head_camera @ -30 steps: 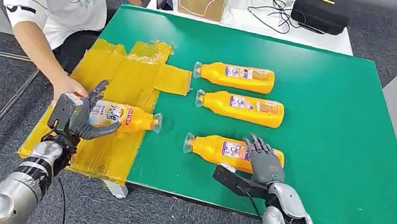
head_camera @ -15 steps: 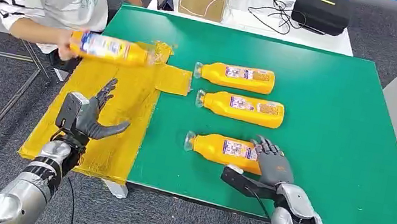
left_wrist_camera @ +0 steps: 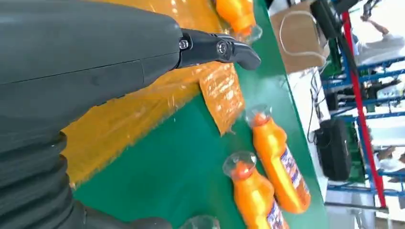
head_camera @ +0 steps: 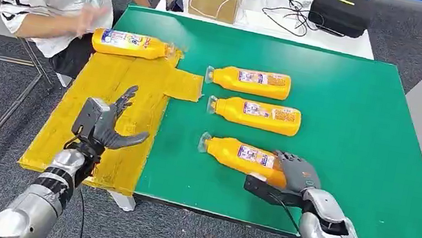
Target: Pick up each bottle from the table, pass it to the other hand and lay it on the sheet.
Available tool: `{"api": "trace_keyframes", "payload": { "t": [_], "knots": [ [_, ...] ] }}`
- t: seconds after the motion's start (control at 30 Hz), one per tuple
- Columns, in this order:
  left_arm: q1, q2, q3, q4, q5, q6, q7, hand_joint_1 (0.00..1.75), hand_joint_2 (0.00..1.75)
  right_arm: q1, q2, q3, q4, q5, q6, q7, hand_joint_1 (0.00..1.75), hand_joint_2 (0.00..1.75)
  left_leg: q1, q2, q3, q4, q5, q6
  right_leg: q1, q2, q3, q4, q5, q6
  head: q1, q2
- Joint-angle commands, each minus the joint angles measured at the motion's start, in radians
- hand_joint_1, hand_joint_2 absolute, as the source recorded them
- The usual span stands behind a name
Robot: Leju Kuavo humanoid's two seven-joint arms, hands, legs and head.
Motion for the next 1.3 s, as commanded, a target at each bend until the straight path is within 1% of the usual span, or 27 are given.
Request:
{"api": "trace_keyframes", "payload": {
  "t": [0.03, 0.1, 0.17, 0.2, 0.23, 0.3, 0.37, 0.4, 0.47, 0.5, 0.57, 0.6, 0.67, 0.73, 0.8, 0.83, 0.9, 1.0, 1.07, 1.13, 1.23, 1.3],
  "knots": [
    [-0.052, -0.025, -0.036, 0.058, 0.063, 0.012, 0.035, 0.00, 1.75, -0.089, 0.150, 0.026, 0.295, -0.140, -0.039, -0.113, 1.75, 1.75, 0.002, 0.001, 0.004, 0.000, -0.001, -0.002, 0.002, 0.000, 0.004, -0.001, 0.000, -0.002, 0.001, 0.000],
    [-0.055, -0.032, -0.032, 0.055, 0.101, 0.009, 0.056, 0.00, 1.75, -0.070, 0.236, -0.046, 0.272, -0.225, -0.135, -0.145, 1.75, 1.75, 0.003, 0.004, 0.005, 0.000, -0.001, -0.002, 0.003, 0.004, 0.004, -0.002, 0.001, -0.003, 0.001, 0.000],
    [-0.055, -0.037, -0.058, 0.051, 0.098, 0.038, 0.064, 0.00, 1.75, -0.045, 0.299, -0.096, 0.232, -0.288, -0.222, -0.175, 1.75, 1.75, 0.003, 0.009, 0.007, -0.001, -0.002, -0.004, 0.004, 0.012, 0.003, -0.002, 0.004, -0.006, 0.001, 0.000],
    [-0.053, -0.041, -0.071, 0.050, 0.093, 0.056, 0.066, 0.00, 1.75, -0.032, 0.331, -0.119, 0.204, -0.307, -0.286, -0.180, 1.75, 1.75, 0.002, 0.009, 0.005, -0.001, -0.002, -0.004, 0.003, 0.012, 0.001, -0.001, 0.004, -0.005, 0.001, 0.000],
    [-0.052, -0.045, -0.084, 0.046, 0.081, 0.081, 0.063, 0.00, 1.75, -0.030, 0.347, -0.117, 0.196, -0.303, -0.317, -0.175, 1.75, 1.75, 0.002, 0.008, 0.005, -0.001, -0.002, -0.004, 0.003, 0.011, 0.001, 0.000, 0.003, -0.005, 0.000, 0.000],
    [-0.052, -0.048, -0.085, 0.046, 0.081, 0.084, 0.063, 0.00, 1.75, -0.031, 0.351, -0.115, 0.195, -0.301, -0.320, -0.171, 1.75, 1.75, 0.002, 0.008, 0.004, 0.000, -0.001, -0.005, 0.003, 0.011, -0.001, 0.001, 0.003, -0.005, 0.000, 0.000],
    [-0.049, -0.046, -0.118, 0.037, 0.043, 0.155, 0.052, 0.00, 1.75, -0.029, 0.371, -0.134, 0.181, -0.318, -0.387, -0.192, 1.75, 1.75, 0.004, 0.005, 0.003, 0.000, -0.001, -0.006, 0.005, 0.009, 0.000, 0.001, 0.001, -0.005, 0.000, 0.000],
    [-0.053, -0.054, -0.119, 0.045, 0.066, 0.133, 0.064, 0.00, 1.75, -0.034, 0.400, -0.156, 0.182, -0.367, -0.394, -0.222, 1.75, 1.75, 0.004, 0.005, 0.002, 0.000, 0.000, -0.006, 0.005, 0.008, -0.001, 0.001, 0.001, -0.004, 0.000, 0.000],
    [-0.056, -0.062, -0.131, 0.057, 0.081, 0.114, 0.068, 0.00, 1.75, -0.044, 0.433, -0.157, 0.190, -0.398, -0.416, -0.245, 1.75, 1.75, 0.005, 0.004, -0.001, 0.000, 0.000, -0.005, 0.004, 0.008, -0.003, 0.002, 0.001, -0.004, 0.000, 0.000],
    [-0.054, -0.068, -0.130, 0.063, 0.135, 0.043, 0.087, 0.00, 1.75, -0.048, 0.446, -0.149, 0.195, -0.415, -0.431, -0.255, 1.75, 1.75, 0.005, 0.003, -0.002, 0.000, 0.001, -0.005, 0.004, 0.009, -0.004, 0.002, 0.002, -0.003, 0.000, 0.000],
    [-0.043, -0.073, -0.136, 0.061, 0.212, -0.066, 0.118, 0.00, 1.75, -0.050, 0.459, -0.132, 0.200, -0.444, -0.429, -0.264, 1.75, 1.75, 0.005, 0.005, -0.002, 0.001, -0.001, -0.005, 0.004, 0.010, -0.003, 0.002, 0.001, -0.004, 0.001, 0.000],
    [-0.029, -0.074, -0.157, 0.041, 0.239, -0.112, 0.124, 0.00, 1.75, -0.052, 0.463, -0.120, 0.206, -0.454, -0.425, -0.268, 1.75, 1.75, 0.004, 0.004, -0.003, 0.000, 0.000, -0.005, 0.003, 0.010, -0.004, 0.002, 0.002, -0.003, 0.001, 0.000],
    [-0.027, -0.079, -0.160, 0.039, 0.238, -0.109, 0.123, 0.00, 1.75, -0.051, 0.465, -0.119, 0.206, -0.454, -0.426, -0.268, 1.75, 1.75, 0.005, 0.004, -0.002, 0.000, -0.001, -0.006, 0.004, 0.009, -0.003, 0.000, 0.001, -0.004, 0.000, 0.000],
    [-0.021, -0.079, -0.165, 0.025, 0.242, -0.107, 0.128, 0.00, 1.75, -0.052, 0.464, -0.118, 0.211, -0.457, -0.428, -0.271, 1.75, 1.75, 0.004, 0.001, -0.004, 0.000, 0.001, -0.005, 0.003, 0.006, -0.005, 0.000, 0.002, -0.003, 0.001, 0.000],
    [-0.003, -0.079, -0.202, -0.012, 0.311, -0.199, 0.162, 0.00, 1.75, -0.058, 0.462, -0.090, 0.225, -0.457, -0.407, -0.276, 1.75, 1.75, 0.004, 0.001, -0.005, 0.000, 0.001, -0.005, 0.003, 0.006, -0.005, 0.000, 0.002, -0.003, 0.000, 0.000],
    [0.002, -0.082, -0.219, -0.028, 0.313, -0.198, 0.164, 0.00, 1.75, -0.059, 0.465, -0.078, 0.227, -0.451, -0.402, -0.281, 1.75, 1.75, 0.004, 0.001, -0.005, 0.000, 0.001, -0.005, 0.003, 0.007, -0.005, 0.000, 0.002, -0.003, 0.000, 0.000],
    [0.000, -0.089, -0.252, -0.056, 0.301, -0.148, 0.164, 0.00, 1.75, -0.059, 0.473, -0.035, 0.246, -0.409, -0.419, -0.267, 1.75, 1.75, 0.004, 0.001, -0.005, 0.000, 0.000, -0.005, 0.004, 0.006, -0.005, 0.000, 0.002, -0.003, 0.000, 0.000],
    [-0.017, -0.092, -0.246, -0.055, 0.368, -0.179, 0.199, 0.00, 1.75, -0.053, 0.484, 0.004, 0.251, -0.381, -0.416, -0.268, 1.75, 1.75, 0.004, 0.001, -0.006, 0.000, 0.000, -0.005, 0.004, 0.006, -0.006, 0.000, 0.002, -0.003, 0.001, 0.000],
    [-0.017, -0.087, -0.244, -0.061, 0.391, -0.193, 0.195, 0.00, 1.75, -0.042, 0.489, 0.019, 0.243, -0.375, -0.412, -0.268, 1.75, 1.75, 0.005, 0.002, -0.004, 0.001, -0.001, -0.006, 0.004, 0.007, -0.004, 0.001, 0.001, -0.004, 0.000, 0.000],
    [-0.018, -0.086, -0.245, -0.063, 0.390, -0.192, 0.196, 0.00, 1.75, -0.039, 0.492, 0.022, 0.242, -0.374, -0.412, -0.268, 1.75, 1.75, 0.005, 0.001, -0.006, 0.000, 0.001, -0.005, 0.004, 0.006, -0.006, 0.000, 0.002, -0.003, 0.001, 0.000],
    [-0.011, -0.086, -0.243, -0.097, 0.403, -0.159, 0.180, 0.00, 1.75, -0.020, 0.493, 0.051, 0.216, -0.374, -0.385, -0.254, 1.75, 1.75, 0.005, 0.001, -0.003, 0.000, -0.001, -0.006, 0.005, 0.006, -0.003, 0.000, 0.001, -0.004, 0.000, 0.000],
    [-0.018, -0.080, -0.254, -0.080, 0.407, -0.164, 0.194, 0.00, 1.75, -0.011, 0.493, 0.063, 0.222, -0.378, -0.374, -0.246, 1.75, 1.75, 0.004, 0.001, -0.006, -0.001, 0.001, -0.005, 0.004, 0.005, -0.006, 0.000, 0.002, -0.003, 0.000, 0.000]
  ]
}}
